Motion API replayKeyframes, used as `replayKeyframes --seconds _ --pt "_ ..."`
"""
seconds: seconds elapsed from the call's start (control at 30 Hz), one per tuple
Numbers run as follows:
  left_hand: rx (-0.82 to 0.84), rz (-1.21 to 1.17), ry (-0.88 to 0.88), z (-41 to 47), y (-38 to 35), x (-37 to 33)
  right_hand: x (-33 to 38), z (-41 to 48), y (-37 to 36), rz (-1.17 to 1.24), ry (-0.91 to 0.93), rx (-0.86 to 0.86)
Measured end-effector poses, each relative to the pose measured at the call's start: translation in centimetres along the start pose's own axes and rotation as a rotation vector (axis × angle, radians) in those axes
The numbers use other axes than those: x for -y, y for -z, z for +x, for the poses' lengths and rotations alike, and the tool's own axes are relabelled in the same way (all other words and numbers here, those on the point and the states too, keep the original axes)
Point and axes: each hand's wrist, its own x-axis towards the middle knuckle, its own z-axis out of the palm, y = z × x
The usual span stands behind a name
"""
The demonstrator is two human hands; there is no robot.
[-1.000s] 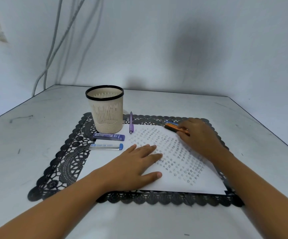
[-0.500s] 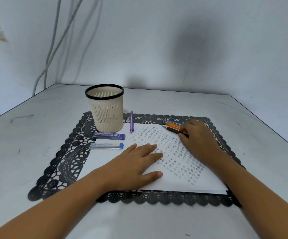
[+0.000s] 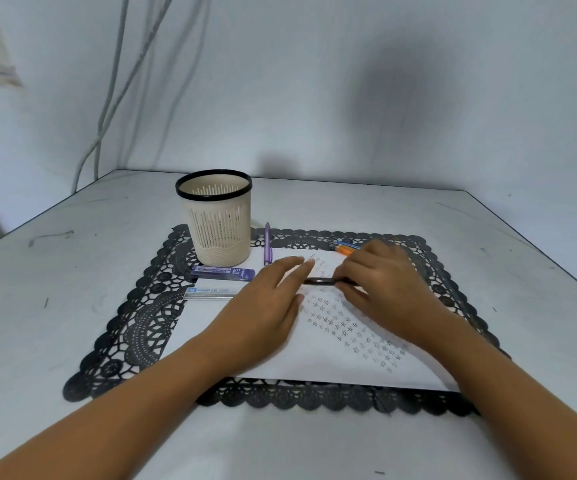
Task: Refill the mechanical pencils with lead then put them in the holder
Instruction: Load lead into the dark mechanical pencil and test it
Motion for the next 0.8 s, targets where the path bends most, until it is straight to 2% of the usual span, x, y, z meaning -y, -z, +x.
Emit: replayKeyframes --seconds 0.17,0.4,0.5,0.67,0.8 --pt "0.049 -0.09 0.007 0.1 -0.1 -0.3 1.6 -0.2 0.3 -0.009 0.149 -0.028" --pt "0.019 -0.172 -0.001 0.1 -0.3 -0.1 1.7 -0.1 0.6 0.19 0.097 -0.057" --pt "-0.022 -0.19 0.014 0.2 -0.1 -0.2 0.9 -0.1 1.0 0.336 -0.058 -0.066" --pt "-0.06 -0.263 0.103 0.6 0.7 0.1 -0.1 -0.1 2.5 0.761 -0.494 -0.096" --pt "-0.07 -0.281 0.138 0.7 0.7 0.4 -0.4 0.0 2.6 1.083 -0.647 -0.101"
